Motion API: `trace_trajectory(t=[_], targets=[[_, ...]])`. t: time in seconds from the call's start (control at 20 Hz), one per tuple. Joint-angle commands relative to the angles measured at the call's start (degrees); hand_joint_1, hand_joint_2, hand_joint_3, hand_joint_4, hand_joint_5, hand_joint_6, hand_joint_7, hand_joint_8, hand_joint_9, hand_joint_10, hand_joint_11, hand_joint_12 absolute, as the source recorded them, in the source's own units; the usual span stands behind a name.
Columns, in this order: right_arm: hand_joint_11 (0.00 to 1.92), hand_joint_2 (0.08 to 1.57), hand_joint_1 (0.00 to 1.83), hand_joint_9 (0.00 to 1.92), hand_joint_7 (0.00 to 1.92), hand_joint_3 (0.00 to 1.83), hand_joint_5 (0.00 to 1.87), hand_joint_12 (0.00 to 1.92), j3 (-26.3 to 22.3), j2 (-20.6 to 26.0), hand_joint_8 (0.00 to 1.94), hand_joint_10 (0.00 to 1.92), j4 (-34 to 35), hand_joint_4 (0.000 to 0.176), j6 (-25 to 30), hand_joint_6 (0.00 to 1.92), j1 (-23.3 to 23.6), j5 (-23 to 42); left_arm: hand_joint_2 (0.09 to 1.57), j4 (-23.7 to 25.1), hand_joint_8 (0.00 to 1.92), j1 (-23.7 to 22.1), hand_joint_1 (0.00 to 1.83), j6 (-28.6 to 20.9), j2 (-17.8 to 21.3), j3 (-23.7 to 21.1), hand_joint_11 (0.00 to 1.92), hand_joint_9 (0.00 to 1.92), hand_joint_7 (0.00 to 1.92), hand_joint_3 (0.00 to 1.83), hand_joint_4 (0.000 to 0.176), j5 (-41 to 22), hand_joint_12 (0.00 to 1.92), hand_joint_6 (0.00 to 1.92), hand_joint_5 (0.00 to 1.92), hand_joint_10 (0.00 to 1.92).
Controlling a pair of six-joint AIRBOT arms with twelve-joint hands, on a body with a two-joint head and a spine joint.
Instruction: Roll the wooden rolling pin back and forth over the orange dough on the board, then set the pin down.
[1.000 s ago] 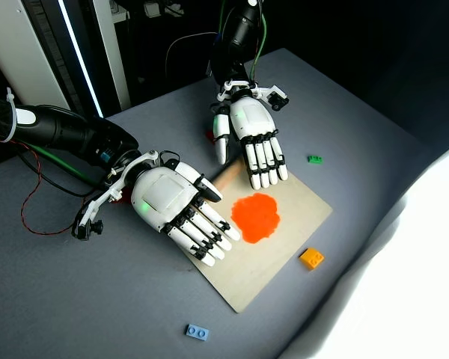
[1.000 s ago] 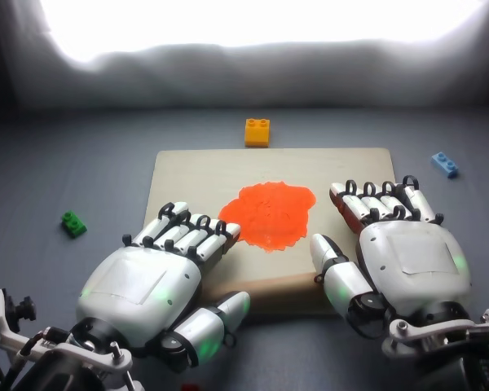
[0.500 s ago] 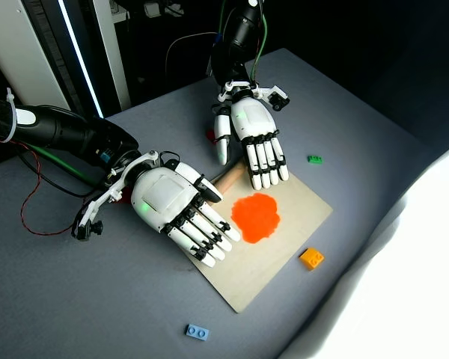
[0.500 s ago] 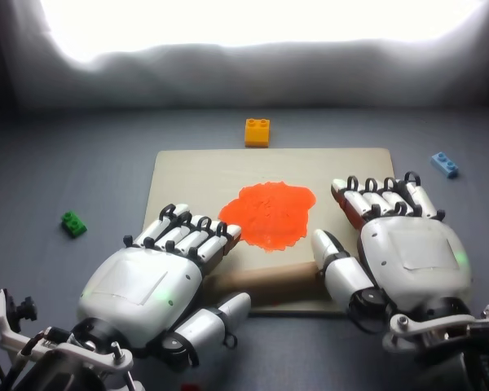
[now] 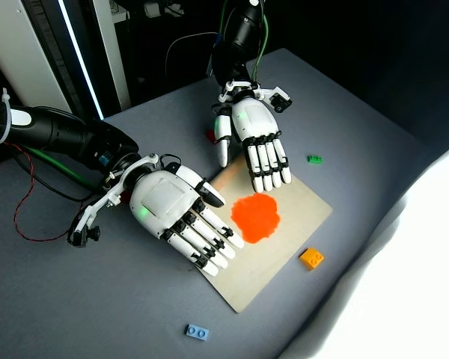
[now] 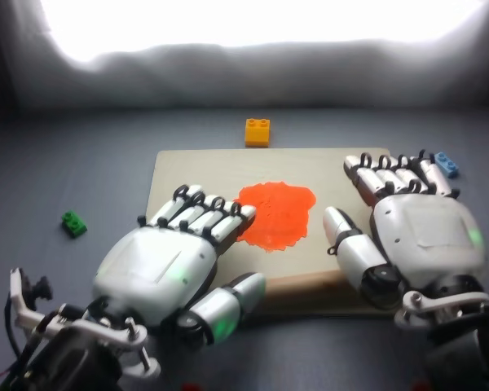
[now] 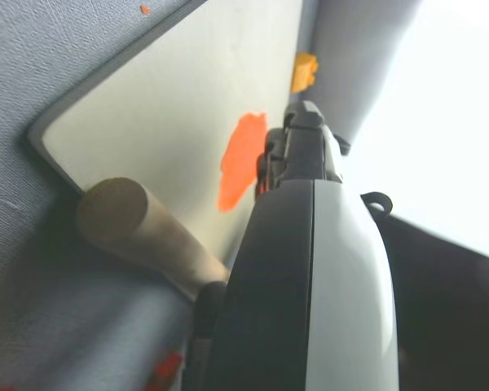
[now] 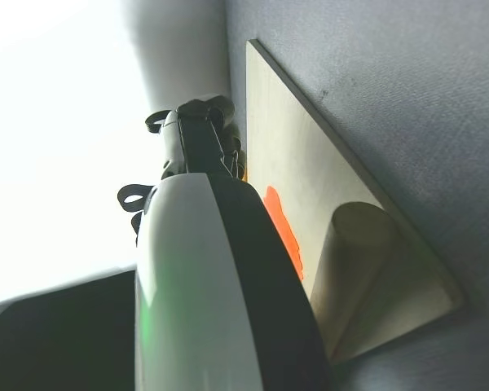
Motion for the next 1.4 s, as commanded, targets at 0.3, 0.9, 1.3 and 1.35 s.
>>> trace_trajectory(t=[0.3,0.9,1.3,1.35], targets=[[0.00,1.57,0.00,0.35,0.42,0.01,0.37,0.71,-2.4,5.7,0.00,0.01,-4.6,0.000,0.1,0.01,1.2,4.6,1.50,1.2,0.00,-10.0,0.00,1.5,5.1,1.3,0.00,0.16,0.24,0.00,0.000,9.5,0.10,0.00,0.22,0.00],[0.00,1.48,0.06,0.59,0.70,0.00,0.62,1.11,-17.5,25.3,0.05,0.06,-4.6,0.000,3.7,0.08,-1.4,3.0,1.46,-12.5,0.02,-30.0,0.00,21.4,12.0,0.3,0.00,0.30,0.40,0.00,0.000,39.0,0.49,0.02,0.35,0.03],[0.24,1.45,0.17,0.51,0.81,0.00,0.78,1.72,-18.8,30.2,0.54,1.15,-4.6,0.000,6.4,0.45,-2.4,2.5,1.44,-13.3,0.68,-37.5,0.00,24.9,12.8,0.3,0.12,0.38,0.51,0.00,0.000,46.1,1.43,0.45,0.51,0.98],[0.23,1.45,0.17,0.51,0.77,0.00,0.75,1.73,-18.8,30.9,0.64,1.16,-4.6,0.000,6.5,0.52,-1.7,1.1,1.44,-13.3,0.77,-37.7,0.00,24.9,13.2,-0.1,0.11,0.38,0.47,0.00,0.000,46.3,1.45,0.55,0.47,0.99]])
